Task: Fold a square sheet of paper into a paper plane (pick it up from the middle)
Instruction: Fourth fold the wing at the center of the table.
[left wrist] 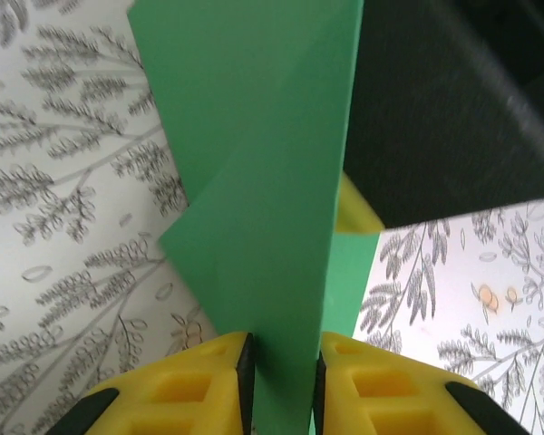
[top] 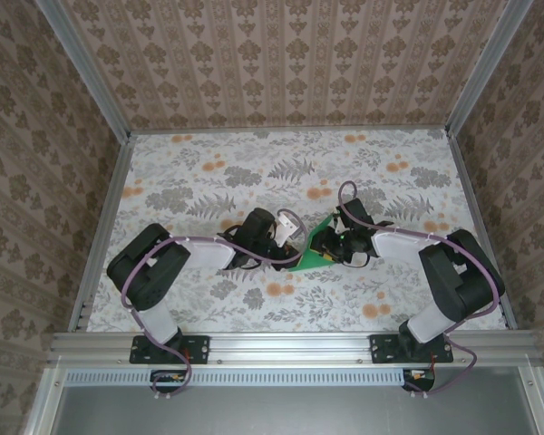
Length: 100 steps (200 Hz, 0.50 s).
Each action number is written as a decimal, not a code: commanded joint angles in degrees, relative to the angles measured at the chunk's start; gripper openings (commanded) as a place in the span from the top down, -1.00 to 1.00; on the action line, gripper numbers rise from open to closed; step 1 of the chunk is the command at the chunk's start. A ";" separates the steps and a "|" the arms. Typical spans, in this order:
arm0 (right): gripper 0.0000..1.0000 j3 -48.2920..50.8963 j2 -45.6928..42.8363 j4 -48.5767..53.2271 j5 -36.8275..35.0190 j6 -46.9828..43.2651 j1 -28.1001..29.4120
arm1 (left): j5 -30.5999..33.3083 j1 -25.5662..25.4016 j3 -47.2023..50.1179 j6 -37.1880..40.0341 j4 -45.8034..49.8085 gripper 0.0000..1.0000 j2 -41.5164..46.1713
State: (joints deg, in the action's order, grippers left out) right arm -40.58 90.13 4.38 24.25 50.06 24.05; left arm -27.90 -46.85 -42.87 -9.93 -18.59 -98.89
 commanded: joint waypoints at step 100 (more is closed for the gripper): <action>0.14 2.92 -5.90 -8.01 1.51 1.27 0.03 | 10.71 -1.05 3.65 1.17 -5.37 0.89 5.67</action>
State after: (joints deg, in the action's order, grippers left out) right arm -38.26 88.62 -1.96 24.75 52.71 24.05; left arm -20.93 -47.59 -39.79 -11.27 -26.41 -97.97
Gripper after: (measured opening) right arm 0.413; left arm 0.067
